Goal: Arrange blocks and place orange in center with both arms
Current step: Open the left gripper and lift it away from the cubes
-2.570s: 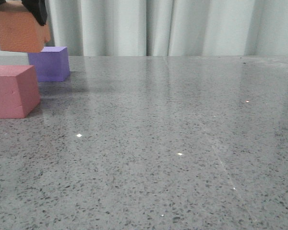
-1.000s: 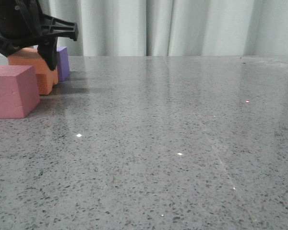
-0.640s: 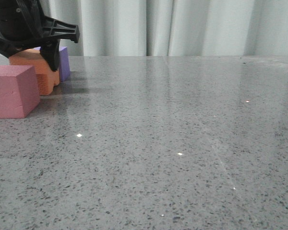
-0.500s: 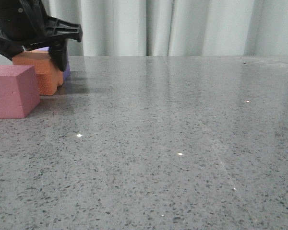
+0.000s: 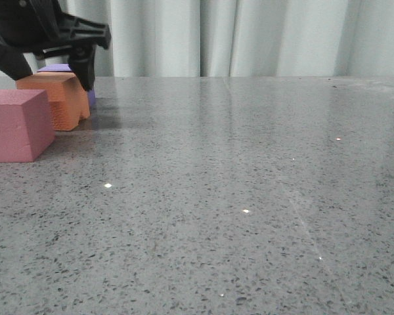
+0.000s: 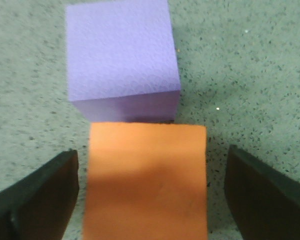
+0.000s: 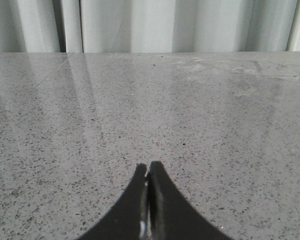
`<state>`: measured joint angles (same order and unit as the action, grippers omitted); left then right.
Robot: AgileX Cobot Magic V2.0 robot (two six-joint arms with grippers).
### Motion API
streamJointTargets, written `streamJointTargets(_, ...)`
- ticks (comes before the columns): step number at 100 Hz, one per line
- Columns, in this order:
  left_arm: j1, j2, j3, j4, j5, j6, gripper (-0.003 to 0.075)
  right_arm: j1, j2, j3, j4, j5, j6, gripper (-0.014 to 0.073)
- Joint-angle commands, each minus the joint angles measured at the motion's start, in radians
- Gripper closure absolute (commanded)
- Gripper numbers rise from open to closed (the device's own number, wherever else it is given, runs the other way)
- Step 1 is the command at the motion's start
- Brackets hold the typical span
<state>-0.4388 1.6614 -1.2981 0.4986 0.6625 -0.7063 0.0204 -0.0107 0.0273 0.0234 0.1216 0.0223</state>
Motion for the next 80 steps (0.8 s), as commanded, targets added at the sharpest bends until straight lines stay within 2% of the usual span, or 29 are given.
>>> streamJointTargets(1,0.0,-0.093,-0.031,0.039,-0.02,0.002,0.0149,-0.005,-0.025,-0.013,0.0,-0.088,-0.006,0.0661)
streamJointTargets(46,0.0,-0.416,-0.01,0.085,0.014,0.029,0.0169,-0.005,-0.025,-0.013,0.0,-0.088,-0.006,0.0661)
streamJointTargets(55,0.0,-0.495,0.044,0.119,-0.007,0.029,0.026,-0.005,-0.025,-0.013,0.0,-0.088,-0.006,0.0661)
streamJointTargets(80,0.0,-0.739,0.289,0.148,-0.064,0.018,0.0652,-0.005,-0.025,-0.013,0.0,-0.088,-0.006,0.0661)
